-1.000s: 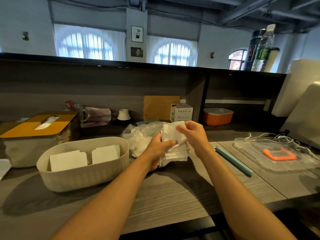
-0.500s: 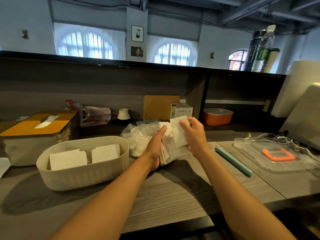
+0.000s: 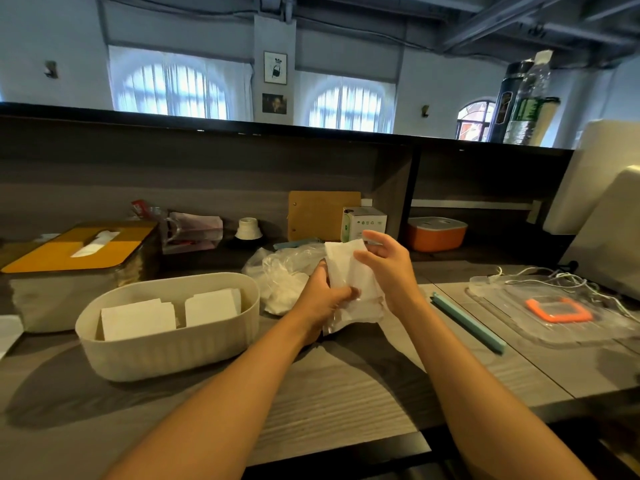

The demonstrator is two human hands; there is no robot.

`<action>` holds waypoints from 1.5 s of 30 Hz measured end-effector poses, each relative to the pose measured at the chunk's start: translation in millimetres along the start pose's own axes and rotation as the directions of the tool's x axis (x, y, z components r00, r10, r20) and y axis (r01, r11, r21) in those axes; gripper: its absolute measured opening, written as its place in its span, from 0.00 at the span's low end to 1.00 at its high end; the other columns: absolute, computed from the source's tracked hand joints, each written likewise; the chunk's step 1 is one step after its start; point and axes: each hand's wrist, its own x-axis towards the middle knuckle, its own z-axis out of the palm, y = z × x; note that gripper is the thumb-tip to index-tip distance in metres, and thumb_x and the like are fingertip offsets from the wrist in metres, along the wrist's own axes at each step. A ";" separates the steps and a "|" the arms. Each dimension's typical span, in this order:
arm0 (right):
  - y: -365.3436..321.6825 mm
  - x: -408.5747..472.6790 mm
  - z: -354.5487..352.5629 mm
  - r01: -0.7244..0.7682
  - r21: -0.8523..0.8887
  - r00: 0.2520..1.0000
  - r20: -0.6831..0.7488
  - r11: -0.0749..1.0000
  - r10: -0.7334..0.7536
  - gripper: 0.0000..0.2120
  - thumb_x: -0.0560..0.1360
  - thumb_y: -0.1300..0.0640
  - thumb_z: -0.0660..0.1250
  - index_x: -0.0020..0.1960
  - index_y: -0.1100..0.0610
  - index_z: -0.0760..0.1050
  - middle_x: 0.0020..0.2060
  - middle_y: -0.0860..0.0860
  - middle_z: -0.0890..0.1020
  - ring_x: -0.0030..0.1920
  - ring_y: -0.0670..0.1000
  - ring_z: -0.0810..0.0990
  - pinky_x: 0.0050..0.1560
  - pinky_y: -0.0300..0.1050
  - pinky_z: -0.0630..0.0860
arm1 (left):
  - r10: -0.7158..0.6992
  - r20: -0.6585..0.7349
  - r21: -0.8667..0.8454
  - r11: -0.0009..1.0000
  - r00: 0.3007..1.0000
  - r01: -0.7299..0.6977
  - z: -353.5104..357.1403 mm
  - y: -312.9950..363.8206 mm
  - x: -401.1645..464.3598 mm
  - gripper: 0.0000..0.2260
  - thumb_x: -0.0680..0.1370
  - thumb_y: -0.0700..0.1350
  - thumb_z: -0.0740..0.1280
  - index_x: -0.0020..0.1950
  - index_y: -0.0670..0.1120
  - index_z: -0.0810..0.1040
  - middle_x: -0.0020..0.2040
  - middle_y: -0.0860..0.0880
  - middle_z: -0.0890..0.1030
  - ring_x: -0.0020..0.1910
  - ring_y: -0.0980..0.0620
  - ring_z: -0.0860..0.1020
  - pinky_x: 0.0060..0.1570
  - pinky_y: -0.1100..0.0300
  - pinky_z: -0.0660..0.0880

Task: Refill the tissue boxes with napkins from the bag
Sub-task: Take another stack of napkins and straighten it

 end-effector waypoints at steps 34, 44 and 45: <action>-8.5 -3.8 -14.5 -0.090 0.594 0.907 -0.283 0.800 0.312 0.12 0.81 0.50 0.64 0.64 0.50 0.71 0.50 0.47 0.80 0.50 0.50 0.81 0.48 0.50 0.81 | -0.229 -0.255 -0.671 0.742 0.939 -0.001 -4.7 14.3 0.7 0.22 0.84 0.33 0.54 0.72 0.53 0.71 0.64 0.41 0.76 0.53 0.40 0.79 0.49 0.44 0.78; -3.0 -27.5 39.1 -0.334 0.540 0.920 0.007 0.773 0.392 0.15 0.79 0.51 0.66 0.63 0.52 0.71 0.53 0.53 0.83 0.50 0.55 0.84 0.45 0.53 0.82 | -0.072 -0.346 -0.581 0.799 0.935 -0.154 1.6 17.8 -6.0 0.22 0.84 0.39 0.57 0.74 0.60 0.68 0.65 0.50 0.78 0.59 0.46 0.79 0.53 0.46 0.80; -0.7 -27.1 38.3 -0.361 0.543 0.914 0.045 0.758 0.403 0.17 0.78 0.52 0.68 0.64 0.53 0.72 0.53 0.54 0.83 0.50 0.55 0.84 0.46 0.53 0.82 | -0.066 -0.329 -0.584 0.798 0.942 -0.148 3.1 18.4 -6.4 0.21 0.84 0.40 0.57 0.74 0.60 0.68 0.64 0.49 0.78 0.59 0.45 0.79 0.53 0.45 0.80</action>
